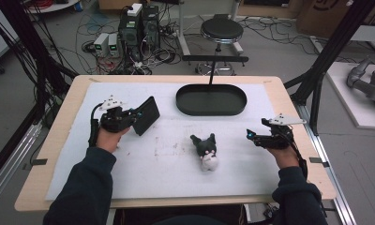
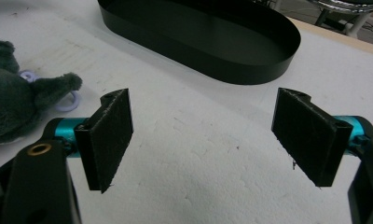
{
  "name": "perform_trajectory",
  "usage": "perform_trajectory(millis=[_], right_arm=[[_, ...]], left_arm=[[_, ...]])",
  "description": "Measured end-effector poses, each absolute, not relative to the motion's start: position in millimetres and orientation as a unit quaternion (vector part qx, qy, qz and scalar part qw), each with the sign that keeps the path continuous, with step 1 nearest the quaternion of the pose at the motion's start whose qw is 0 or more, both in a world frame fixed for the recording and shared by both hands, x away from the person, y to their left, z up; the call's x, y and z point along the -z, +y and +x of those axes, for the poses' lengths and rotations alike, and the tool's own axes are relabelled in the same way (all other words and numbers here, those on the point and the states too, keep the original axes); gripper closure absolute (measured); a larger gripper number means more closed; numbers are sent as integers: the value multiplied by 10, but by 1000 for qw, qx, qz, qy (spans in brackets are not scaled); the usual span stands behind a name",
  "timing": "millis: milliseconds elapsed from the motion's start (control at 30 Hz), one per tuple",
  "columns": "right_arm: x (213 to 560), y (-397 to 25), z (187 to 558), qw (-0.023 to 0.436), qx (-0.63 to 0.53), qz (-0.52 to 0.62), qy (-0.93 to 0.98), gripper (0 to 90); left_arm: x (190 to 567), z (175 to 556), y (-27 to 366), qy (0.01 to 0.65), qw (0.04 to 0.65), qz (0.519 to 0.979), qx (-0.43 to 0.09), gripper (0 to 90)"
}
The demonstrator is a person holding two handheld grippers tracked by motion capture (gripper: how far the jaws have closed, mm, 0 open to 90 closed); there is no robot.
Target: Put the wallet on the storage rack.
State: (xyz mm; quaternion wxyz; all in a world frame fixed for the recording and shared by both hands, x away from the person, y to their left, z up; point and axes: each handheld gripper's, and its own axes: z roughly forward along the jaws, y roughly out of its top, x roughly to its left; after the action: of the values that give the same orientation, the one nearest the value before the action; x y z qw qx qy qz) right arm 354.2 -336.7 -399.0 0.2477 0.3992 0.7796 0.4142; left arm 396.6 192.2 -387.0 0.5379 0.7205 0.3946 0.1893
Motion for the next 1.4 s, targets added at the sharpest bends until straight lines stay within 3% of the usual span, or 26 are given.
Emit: perform_trajectory(millis=[533,933,1267,1400], right_arm=[[3968,-3417,3558,246,-430,407,768,208],[3967,-3445,3568,241,-437,411,763,208],[3972,-3449,3558,240,-440,411,762,208],[3971,-3467,3550,239,-445,415,757,208]], left_arm=[[3358,4630,1349,371,554,722,-185,788],[3571,4972,894,357,527,751,-175,788],[3691,5270,508,342,499,770,-204,788],[3777,5336,378,334,474,778,-242,789]])
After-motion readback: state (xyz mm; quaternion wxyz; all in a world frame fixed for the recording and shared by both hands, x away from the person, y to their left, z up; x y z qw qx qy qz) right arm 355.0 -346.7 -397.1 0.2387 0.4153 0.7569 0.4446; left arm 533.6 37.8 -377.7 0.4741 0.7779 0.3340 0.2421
